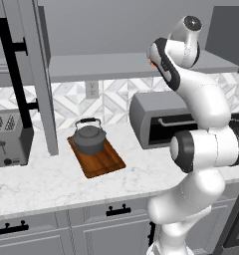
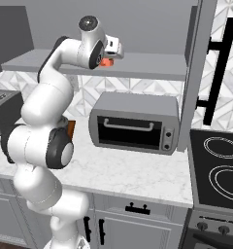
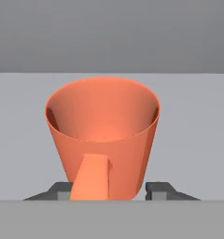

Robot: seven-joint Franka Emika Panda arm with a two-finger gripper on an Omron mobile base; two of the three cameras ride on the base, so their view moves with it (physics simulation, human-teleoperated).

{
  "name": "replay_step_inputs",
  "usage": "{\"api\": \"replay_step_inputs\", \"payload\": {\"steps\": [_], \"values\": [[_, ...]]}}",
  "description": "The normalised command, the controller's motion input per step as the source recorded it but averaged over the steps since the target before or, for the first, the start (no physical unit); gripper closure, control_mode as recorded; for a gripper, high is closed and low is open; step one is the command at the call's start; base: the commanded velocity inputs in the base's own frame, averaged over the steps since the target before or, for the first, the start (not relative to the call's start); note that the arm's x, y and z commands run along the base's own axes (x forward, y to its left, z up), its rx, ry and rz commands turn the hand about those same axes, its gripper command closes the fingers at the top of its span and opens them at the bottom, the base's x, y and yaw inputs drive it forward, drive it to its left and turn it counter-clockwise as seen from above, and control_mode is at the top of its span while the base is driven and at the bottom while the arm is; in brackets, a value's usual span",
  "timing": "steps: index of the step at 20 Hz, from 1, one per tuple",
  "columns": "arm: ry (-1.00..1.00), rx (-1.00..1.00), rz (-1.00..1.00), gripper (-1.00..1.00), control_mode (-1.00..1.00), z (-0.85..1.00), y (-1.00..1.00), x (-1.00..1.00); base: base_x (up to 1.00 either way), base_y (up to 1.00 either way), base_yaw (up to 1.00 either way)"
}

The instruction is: Pick the kettle from the counter and place it on the tray. Then pick the mug from the cabinet and place it on the tray. Then close the cabinet doors.

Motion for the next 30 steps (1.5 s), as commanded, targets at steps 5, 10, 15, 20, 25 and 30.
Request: {"api": "replay_step_inputs", "payload": {"steps": [5, 10, 15, 20, 25, 30], "values": [[0.0, 0.0, 0.0, 1.0, -1.0, 0.0, 0.0, 0.07, 0.0, 0.0, 0.0], [0.0, 0.0, 0.01, 1.0, -1.0, 0.0, 0.0, -0.18, 0.0, 0.0, 0.0], [0.0, 0.06, 0.16, 1.0, -1.0, 0.0, 0.0, -0.87, 0.0, 0.0, 0.0], [0.0, 0.06, 0.22, 1.0, -1.0, 0.0, 0.03, -1.0, 0.0, 0.0, 0.0], [0.02, 0.03, 0.23, 1.0, -1.0, 0.0, 0.23, -1.0, 0.0, 0.0, 0.0], [0.04, 0.0, 0.33, 1.0, -1.0, -0.1, 0.37, -1.0, 0.0, 0.0, 0.0]]}}
